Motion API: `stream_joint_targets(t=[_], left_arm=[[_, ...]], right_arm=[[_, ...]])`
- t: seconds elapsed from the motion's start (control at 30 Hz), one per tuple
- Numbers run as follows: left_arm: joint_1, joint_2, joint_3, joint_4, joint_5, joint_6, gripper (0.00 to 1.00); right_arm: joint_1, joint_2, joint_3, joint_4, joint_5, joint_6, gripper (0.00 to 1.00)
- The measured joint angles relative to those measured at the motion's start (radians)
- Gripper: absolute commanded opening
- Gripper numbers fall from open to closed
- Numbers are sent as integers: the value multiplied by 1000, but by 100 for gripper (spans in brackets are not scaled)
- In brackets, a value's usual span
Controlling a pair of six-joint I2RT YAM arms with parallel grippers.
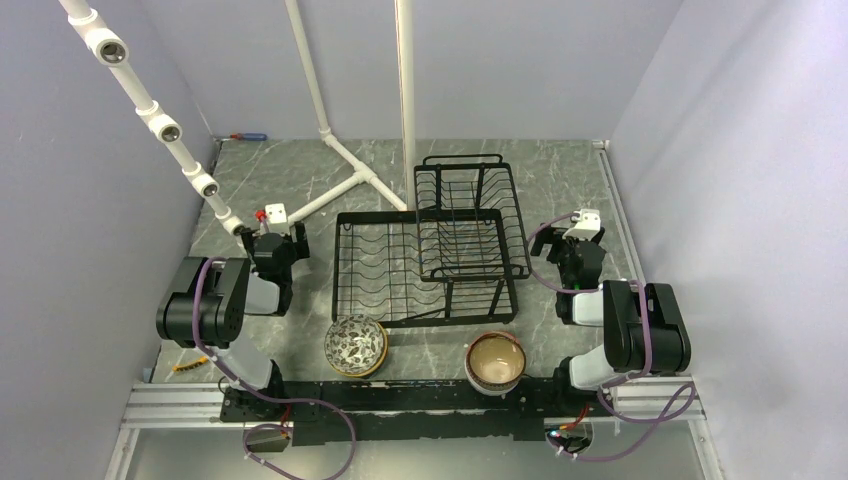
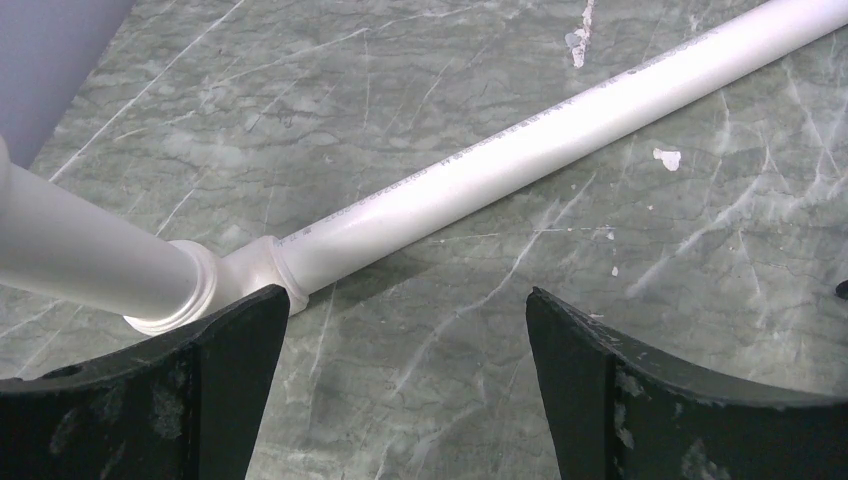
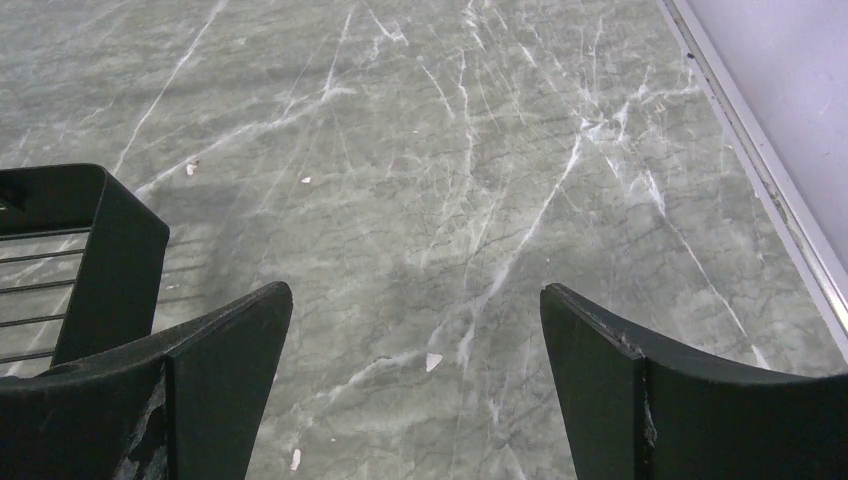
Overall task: Load the bowls into the dish rack
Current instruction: Adjust the dish rack at the center of the board.
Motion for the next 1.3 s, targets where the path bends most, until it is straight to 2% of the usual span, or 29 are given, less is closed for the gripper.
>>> stream_joint_targets(t=[0.47,0.57,0.67,0.8,1.0,1.13,1.3], left_arm=[[0,-3,-18,24,5,3,95],[0,-72,-52,-3,28,17,95],[-1,-253,-37,-189,78,5,95],[-3,-413,119,-475,138,-58,95],[-3,-449,274,-729,294,-155,95],[-3,-449,358,-872,407,-224,95],[-3,-451,490,-994,551,-280,95]], right_arm=[[0,0,0,0,-1,0,100],[0,-19,-2,-15,-6,-4,100],[1,-106,-5,-76,-4,-3,100],[1,-248,-6,-122,5,2,100],[2,-369,-5,-206,46,68,100],[3,-416,39,-336,120,153,100],[3,-426,229,-588,207,287,100]])
